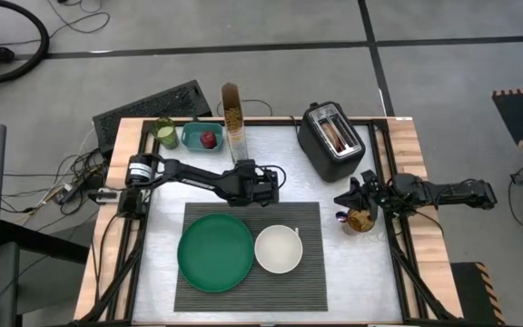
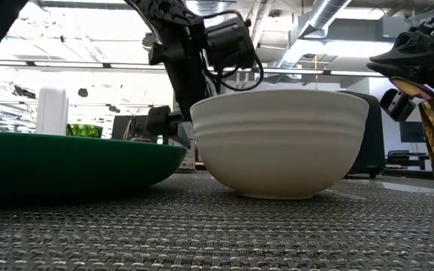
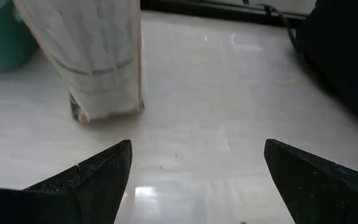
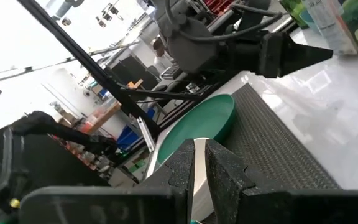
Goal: Arrange a breakfast setting
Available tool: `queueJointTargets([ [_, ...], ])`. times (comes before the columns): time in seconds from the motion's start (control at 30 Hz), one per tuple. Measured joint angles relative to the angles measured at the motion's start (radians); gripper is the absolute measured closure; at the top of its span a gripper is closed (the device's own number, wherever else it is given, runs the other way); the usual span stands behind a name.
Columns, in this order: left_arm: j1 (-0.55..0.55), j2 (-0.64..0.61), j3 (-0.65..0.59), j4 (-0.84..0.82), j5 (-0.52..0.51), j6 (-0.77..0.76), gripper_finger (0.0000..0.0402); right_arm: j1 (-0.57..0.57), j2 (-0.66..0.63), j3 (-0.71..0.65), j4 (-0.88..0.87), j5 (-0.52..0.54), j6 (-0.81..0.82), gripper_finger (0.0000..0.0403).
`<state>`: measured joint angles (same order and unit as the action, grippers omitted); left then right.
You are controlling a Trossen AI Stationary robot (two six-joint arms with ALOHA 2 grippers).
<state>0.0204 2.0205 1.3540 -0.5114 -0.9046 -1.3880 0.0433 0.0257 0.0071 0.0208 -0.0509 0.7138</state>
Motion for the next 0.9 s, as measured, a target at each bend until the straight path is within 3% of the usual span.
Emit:
queueJointTargets([
  [0.1,0.004,-0.003,0.000,0.004,0.026,0.002,0.0052,0.000,0.000,0.000,0.000,0.000,-0.035,0.0335],
  [0.3,0.019,-0.013,0.000,-0.005,0.223,-0.075,0.0052,0.000,0.000,0.000,0.004,0.000,-0.045,0.0335],
  [0.67,0.036,-0.007,-0.001,-0.215,-0.001,-0.054,0.0052,0.000,0.000,0.000,0.006,0.003,-0.068,0.0335],
  [0.9,0.053,-0.007,-0.101,-0.097,-0.029,-0.055,0.0052,0.000,0.000,0.000,0.006,0.050,-0.071,0.0335],
])
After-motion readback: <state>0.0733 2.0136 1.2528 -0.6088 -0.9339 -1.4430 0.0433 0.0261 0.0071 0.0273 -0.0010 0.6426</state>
